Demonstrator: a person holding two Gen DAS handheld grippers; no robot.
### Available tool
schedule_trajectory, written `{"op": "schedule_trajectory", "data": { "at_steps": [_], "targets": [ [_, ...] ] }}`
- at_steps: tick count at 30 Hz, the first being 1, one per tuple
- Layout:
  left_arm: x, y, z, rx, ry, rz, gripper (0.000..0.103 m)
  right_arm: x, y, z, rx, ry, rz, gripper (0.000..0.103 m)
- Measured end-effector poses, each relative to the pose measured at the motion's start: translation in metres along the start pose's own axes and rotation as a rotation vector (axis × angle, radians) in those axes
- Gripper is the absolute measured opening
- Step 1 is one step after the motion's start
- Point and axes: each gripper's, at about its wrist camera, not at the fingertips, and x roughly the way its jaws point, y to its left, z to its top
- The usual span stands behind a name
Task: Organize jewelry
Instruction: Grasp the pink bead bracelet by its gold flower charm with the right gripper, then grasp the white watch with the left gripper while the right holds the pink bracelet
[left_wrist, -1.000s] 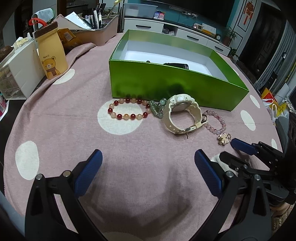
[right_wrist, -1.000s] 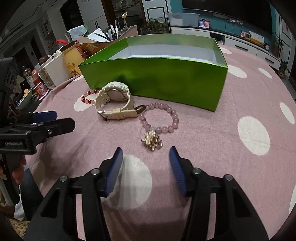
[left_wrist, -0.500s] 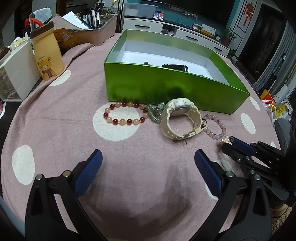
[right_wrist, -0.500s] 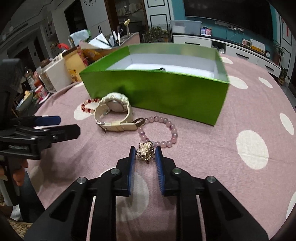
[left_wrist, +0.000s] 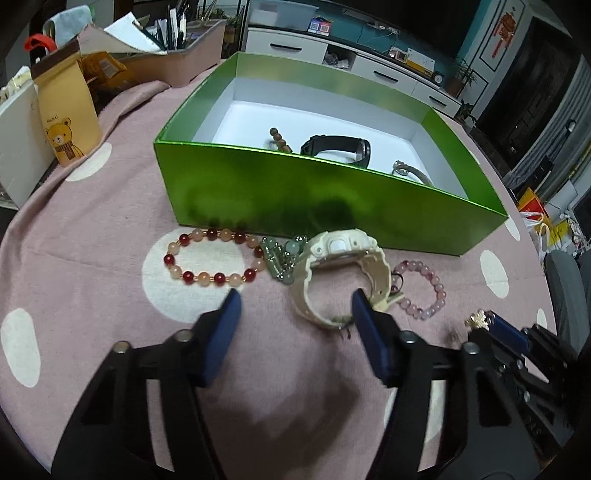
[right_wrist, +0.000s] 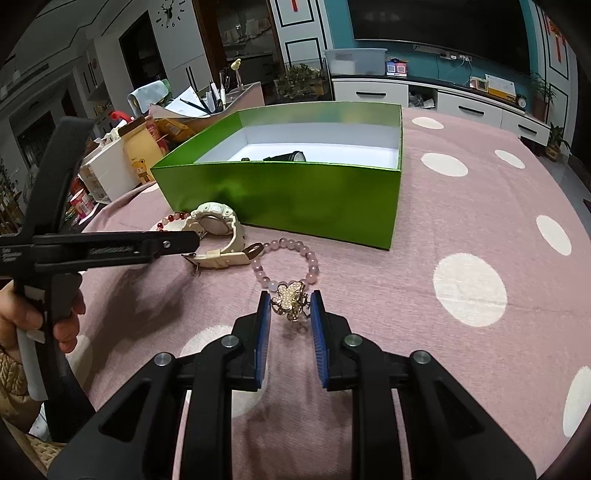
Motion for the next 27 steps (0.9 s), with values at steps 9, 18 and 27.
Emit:
{"op": "schedule_trajectory", "data": {
  "at_steps": [9, 18, 27],
  "targets": [
    [0.01, 0.0, 0.006, -0.023, 0.032, -0.002, 0.019, -0.002, -0.005, -0.001, 0.012, -0.007, 0.0, 0.021],
    [0.001, -0.004, 0.004, 0.014, -0.004, 0.001, 0.008, -0.005, -0.006, 0.0, 0.016, -0.015, -0.004, 0.021],
    [-0.02, 0.002, -0.001, 0.028, -0.042, -0.003, 0.008, -0.012, -0.003, 0.003, 0.006, -0.033, -0.005, 0.021]
  ]
}}
